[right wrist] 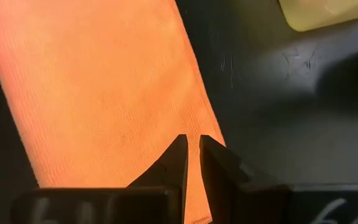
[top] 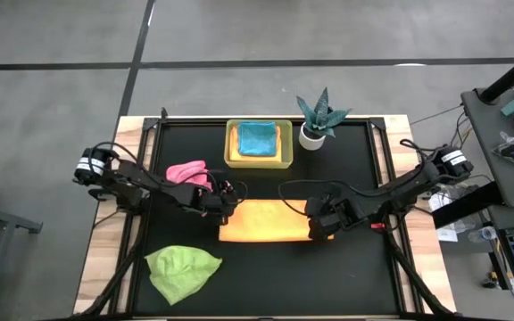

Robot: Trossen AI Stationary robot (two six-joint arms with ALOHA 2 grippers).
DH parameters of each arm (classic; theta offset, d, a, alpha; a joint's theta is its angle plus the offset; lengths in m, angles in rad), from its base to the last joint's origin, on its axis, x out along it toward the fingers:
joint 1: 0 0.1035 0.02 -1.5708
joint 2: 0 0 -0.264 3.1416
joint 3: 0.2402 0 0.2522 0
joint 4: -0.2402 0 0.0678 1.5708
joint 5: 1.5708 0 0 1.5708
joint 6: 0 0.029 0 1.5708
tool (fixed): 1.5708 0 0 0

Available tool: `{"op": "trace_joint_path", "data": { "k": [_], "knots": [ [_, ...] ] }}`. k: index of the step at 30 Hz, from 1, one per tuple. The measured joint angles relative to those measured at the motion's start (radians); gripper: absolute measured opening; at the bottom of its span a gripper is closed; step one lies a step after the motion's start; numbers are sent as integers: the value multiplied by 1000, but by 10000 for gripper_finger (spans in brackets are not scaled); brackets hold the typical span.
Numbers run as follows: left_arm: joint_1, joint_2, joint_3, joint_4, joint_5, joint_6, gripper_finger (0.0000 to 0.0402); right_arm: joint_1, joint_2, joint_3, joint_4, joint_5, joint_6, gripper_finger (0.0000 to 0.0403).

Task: Fold microfiber towels
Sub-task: Fold the orange microfiber cloth

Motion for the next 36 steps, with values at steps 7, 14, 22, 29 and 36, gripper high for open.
{"op": "trace_joint_path", "data": {
  "k": [7,14,22,29,36],
  "knots": [
    [-1,-23,2,-47,3,20,168,-1,0,-11,-5,-43,47,35],
    [-24,-55,4,-44,167,-6,168,-17,-5,-43,-13,-198,334,37],
    [-76,-70,5,-43,181,-47,168,-21,-46,-129,-11,-305,556,110],
    [-82,-70,1,-41,181,-58,168,-25,-114,-200,-5,-303,660,209],
    [-82,-70,0,-41,181,-58,168,-25,-130,-307,97,-307,721,277]
  ]
}}
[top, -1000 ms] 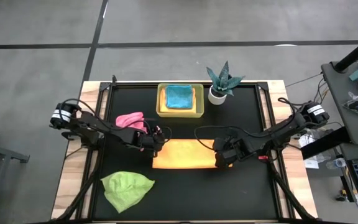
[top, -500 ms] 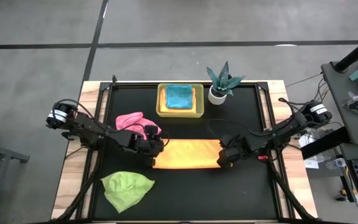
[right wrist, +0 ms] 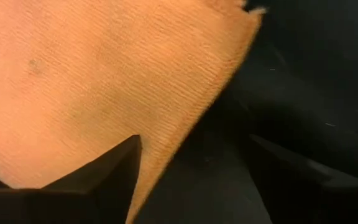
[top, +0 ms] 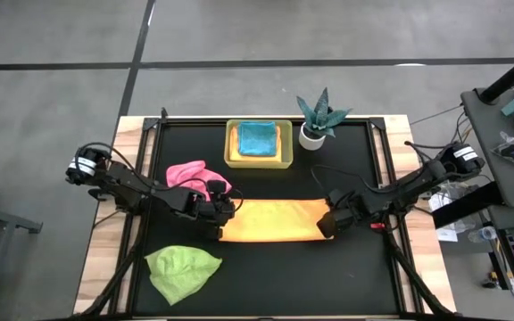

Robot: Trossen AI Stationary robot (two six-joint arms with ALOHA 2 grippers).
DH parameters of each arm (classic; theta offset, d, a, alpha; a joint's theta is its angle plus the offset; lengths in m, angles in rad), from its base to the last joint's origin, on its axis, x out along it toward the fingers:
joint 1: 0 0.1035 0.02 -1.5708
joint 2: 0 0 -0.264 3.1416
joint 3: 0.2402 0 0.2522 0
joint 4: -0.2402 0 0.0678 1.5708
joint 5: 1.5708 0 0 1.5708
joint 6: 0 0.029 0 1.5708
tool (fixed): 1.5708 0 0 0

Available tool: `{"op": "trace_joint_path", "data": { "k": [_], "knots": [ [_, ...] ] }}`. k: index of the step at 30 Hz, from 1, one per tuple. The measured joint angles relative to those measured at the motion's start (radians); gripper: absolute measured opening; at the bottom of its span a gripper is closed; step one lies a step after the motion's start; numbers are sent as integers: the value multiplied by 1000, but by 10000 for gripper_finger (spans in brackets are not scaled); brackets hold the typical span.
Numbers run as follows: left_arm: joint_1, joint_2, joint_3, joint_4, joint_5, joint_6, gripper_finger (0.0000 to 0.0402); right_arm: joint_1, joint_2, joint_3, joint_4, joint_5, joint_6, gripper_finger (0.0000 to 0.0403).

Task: Fold microfiber towels
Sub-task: Fold the orange microfiber cloth

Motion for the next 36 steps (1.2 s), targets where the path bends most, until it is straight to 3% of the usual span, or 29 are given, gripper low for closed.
{"op": "trace_joint_path", "data": {
  "k": [8,16,20,24,32,36],
  "knots": [
    [0,0,0,5,0,0,168,-1,-2,-79,274,30,-33,298],
    [0,0,-1,29,0,0,168,0,11,-113,505,22,-67,276],
    [0,0,-2,31,0,0,168,0,25,-120,534,67,-69,258],
    [0,0,-3,34,0,1,168,-5,29,-122,529,88,-74,213],
    [0,-2,-4,5,0,9,168,-6,18,-123,511,81,-116,73],
    [-13,-12,-4,-64,0,0,168,-6,-15,-117,436,66,-126,35]
  ]
}}
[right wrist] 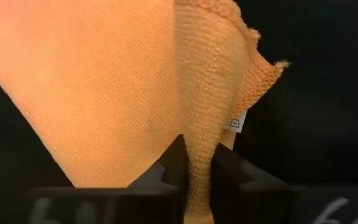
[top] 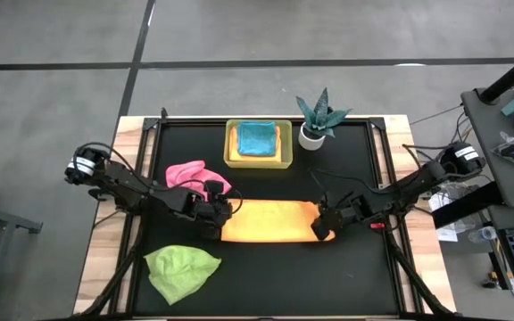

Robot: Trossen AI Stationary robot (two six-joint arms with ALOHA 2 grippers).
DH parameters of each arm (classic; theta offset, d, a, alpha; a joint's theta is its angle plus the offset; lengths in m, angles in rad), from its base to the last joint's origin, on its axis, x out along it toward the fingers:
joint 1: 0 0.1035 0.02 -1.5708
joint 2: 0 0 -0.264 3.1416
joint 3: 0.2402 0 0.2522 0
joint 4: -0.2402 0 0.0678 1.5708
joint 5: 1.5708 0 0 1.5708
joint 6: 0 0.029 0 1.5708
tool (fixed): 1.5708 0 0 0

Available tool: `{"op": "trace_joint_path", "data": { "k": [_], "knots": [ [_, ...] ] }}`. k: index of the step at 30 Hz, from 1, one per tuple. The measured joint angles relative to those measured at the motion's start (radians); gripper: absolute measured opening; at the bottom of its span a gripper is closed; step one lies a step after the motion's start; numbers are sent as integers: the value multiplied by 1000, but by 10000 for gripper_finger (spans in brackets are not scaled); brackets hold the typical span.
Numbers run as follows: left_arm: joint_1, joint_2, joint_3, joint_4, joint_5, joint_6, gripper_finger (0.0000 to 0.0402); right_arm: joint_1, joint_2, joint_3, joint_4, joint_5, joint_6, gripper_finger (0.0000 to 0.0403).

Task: Fold microfiber towels
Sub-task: Fold the orange microfiber cloth

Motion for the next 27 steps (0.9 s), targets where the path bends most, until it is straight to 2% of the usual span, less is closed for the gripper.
{"op": "trace_joint_path", "data": {
  "k": [6,11,14,19,27],
  "knots": [
    [-26,0,-1,-9,87,-3,168,0,-94,47,-243,-10,15,22],
    [-27,37,-36,181,228,-27,168,0,-140,129,-497,26,45,22],
    [-27,61,-50,250,248,-26,168,0,-141,173,-545,63,62,22],
    [-27,101,-51,345,248,-26,168,0,-94,232,-466,69,39,22],
    [-25,170,-50,420,281,-18,168,-42,35,252,-17,70,-120,21]
  ]
}}
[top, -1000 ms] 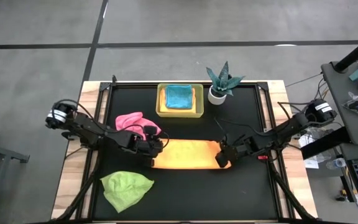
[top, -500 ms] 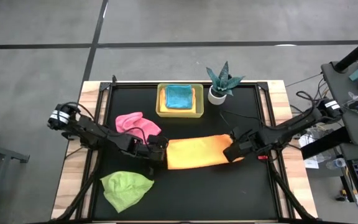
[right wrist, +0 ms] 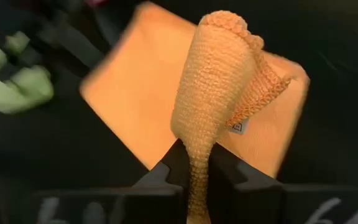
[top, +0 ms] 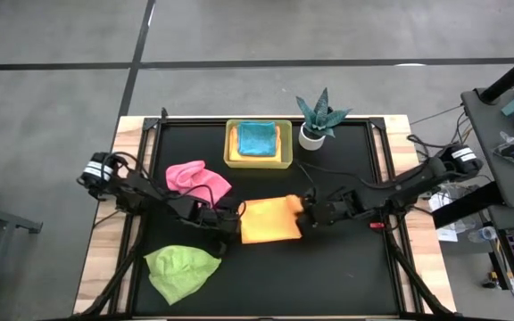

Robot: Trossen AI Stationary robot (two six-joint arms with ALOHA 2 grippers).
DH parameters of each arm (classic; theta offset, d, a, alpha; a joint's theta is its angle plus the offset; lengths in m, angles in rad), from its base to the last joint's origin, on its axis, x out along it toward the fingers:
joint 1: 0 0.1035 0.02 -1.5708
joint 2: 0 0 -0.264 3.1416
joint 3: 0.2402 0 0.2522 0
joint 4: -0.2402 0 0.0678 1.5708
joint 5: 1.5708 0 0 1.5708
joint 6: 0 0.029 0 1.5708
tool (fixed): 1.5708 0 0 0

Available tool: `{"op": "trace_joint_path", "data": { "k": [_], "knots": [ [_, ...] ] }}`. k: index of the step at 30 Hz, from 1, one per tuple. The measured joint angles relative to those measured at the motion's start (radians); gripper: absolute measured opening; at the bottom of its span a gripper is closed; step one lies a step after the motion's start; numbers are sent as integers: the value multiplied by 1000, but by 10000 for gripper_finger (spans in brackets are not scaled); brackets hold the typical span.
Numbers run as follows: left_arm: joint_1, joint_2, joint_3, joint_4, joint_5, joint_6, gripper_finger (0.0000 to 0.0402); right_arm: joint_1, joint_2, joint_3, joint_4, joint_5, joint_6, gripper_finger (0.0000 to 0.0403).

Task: Fold microfiber towels
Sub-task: Fold the orange microfiber cloth

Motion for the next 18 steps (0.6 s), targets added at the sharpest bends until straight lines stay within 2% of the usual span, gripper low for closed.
{"op": "trace_joint_path", "data": {
  "k": [4,12,18],
  "knots": [
    [0,4,1,16,10,18,168,-46,79,0,179,0,-51,21],
    [0,1,0,15,18,41,168,-109,221,0,394,-5,-103,21],
    [0,1,0,15,19,45,168,-123,310,42,446,-61,-129,21]
  ]
}}
